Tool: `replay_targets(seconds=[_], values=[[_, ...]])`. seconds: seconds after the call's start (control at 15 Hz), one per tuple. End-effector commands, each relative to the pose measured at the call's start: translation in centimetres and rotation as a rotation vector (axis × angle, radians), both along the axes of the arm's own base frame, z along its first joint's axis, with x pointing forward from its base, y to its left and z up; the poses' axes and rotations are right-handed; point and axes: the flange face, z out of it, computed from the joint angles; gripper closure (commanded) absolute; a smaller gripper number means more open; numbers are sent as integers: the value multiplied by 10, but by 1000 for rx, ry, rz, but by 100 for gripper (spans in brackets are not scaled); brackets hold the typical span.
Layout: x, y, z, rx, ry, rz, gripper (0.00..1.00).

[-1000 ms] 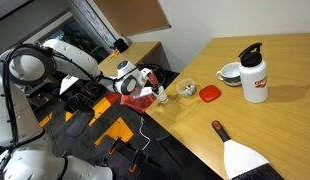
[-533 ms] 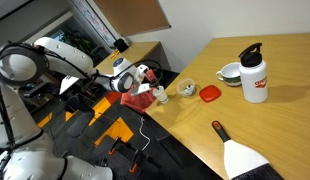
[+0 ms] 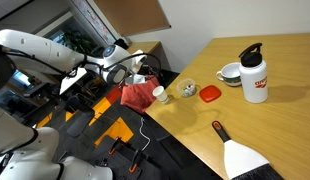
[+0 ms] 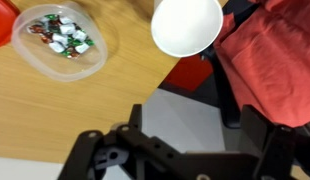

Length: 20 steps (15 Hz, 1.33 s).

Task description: Move the candies from the white cup to the bowl and close it

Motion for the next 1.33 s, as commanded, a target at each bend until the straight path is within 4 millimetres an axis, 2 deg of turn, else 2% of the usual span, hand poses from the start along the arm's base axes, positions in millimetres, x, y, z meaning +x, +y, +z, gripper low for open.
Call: replay_targets(seconds=[0.0, 0.13, 0.27, 0.4, 0.6, 0.73, 0.87, 0.93, 1.27], values=[[11, -85, 26, 90, -61, -184, 0], [10, -144, 29, 126, -84, -307, 0], [5, -191, 26, 151, -75, -400, 0], [2, -225, 16, 180, -17, -456, 0], [4, -261, -1, 232, 95, -529, 0], [9, -274, -11, 252, 153, -569, 0], [16, -275, -18, 265, 186, -576, 0], [2, -277, -16, 248, 156, -562, 0], [4, -277, -22, 246, 165, -563, 0]])
